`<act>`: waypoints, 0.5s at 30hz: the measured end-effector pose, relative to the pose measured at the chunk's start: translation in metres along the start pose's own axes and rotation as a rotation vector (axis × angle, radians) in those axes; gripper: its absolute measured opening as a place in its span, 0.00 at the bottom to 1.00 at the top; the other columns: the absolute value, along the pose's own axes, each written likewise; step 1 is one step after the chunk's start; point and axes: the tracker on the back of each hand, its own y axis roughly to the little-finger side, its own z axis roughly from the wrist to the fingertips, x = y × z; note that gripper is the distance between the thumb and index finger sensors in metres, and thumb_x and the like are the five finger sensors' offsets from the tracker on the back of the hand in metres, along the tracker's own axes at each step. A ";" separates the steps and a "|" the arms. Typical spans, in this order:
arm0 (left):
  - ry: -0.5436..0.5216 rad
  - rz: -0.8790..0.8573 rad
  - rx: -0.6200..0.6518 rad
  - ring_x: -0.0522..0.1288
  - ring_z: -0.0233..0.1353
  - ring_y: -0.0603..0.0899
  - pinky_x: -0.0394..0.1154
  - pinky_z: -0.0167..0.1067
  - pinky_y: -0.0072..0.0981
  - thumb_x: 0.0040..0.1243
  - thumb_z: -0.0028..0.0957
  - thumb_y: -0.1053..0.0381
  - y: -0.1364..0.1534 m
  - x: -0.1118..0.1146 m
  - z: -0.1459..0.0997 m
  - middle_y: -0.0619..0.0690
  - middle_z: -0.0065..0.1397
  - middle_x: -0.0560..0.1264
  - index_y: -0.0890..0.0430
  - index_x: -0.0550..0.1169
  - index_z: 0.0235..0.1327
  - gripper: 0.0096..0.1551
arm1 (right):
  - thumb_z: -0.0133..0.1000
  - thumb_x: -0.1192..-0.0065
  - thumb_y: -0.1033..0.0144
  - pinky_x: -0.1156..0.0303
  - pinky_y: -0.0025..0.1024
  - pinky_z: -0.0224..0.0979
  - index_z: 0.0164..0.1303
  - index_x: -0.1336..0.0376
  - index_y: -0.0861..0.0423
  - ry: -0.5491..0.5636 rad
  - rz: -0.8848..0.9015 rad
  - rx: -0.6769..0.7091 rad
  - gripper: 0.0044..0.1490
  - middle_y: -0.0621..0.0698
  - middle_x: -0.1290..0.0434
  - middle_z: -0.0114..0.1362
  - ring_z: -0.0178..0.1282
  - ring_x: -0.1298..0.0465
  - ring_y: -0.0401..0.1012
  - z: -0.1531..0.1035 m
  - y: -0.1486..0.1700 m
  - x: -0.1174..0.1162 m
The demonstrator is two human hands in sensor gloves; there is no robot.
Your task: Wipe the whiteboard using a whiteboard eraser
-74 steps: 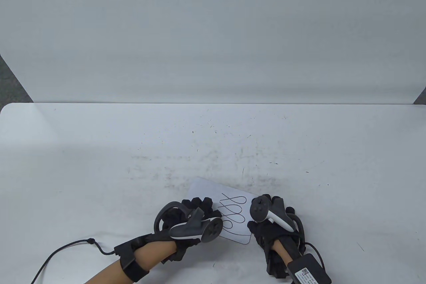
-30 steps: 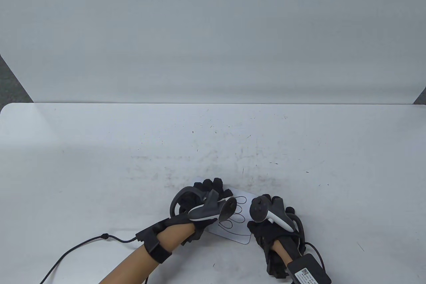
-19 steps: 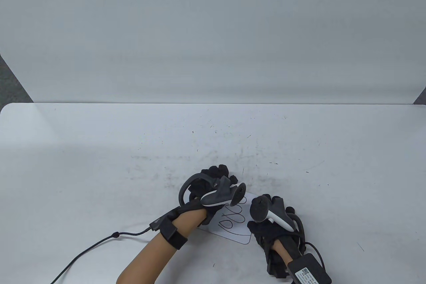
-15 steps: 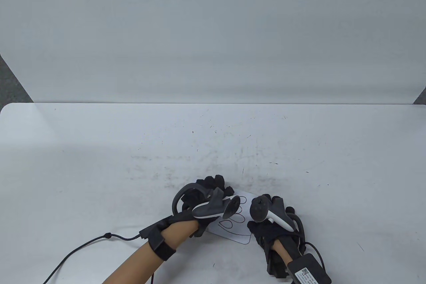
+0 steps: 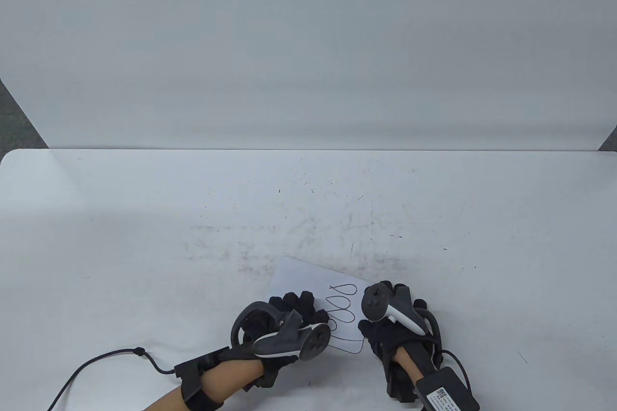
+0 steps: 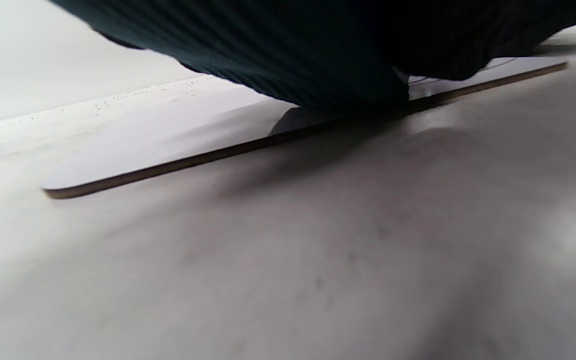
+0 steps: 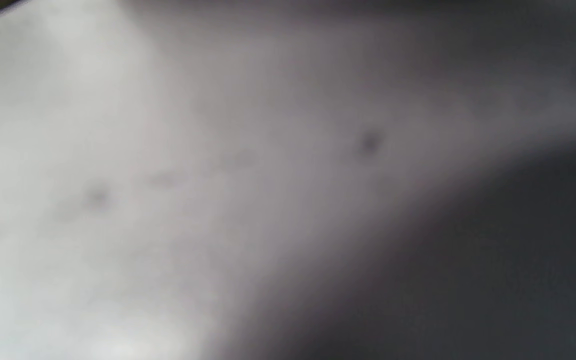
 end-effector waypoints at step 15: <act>0.004 0.023 -0.167 0.67 0.73 0.67 0.65 0.64 0.62 0.61 0.48 0.38 0.017 -0.011 0.103 0.57 0.83 0.62 0.33 0.67 0.70 0.33 | 0.44 0.69 0.49 0.77 0.72 0.68 0.63 0.79 0.48 0.001 -0.003 -0.006 0.45 0.54 0.81 0.75 0.74 0.79 0.59 0.000 -0.001 0.000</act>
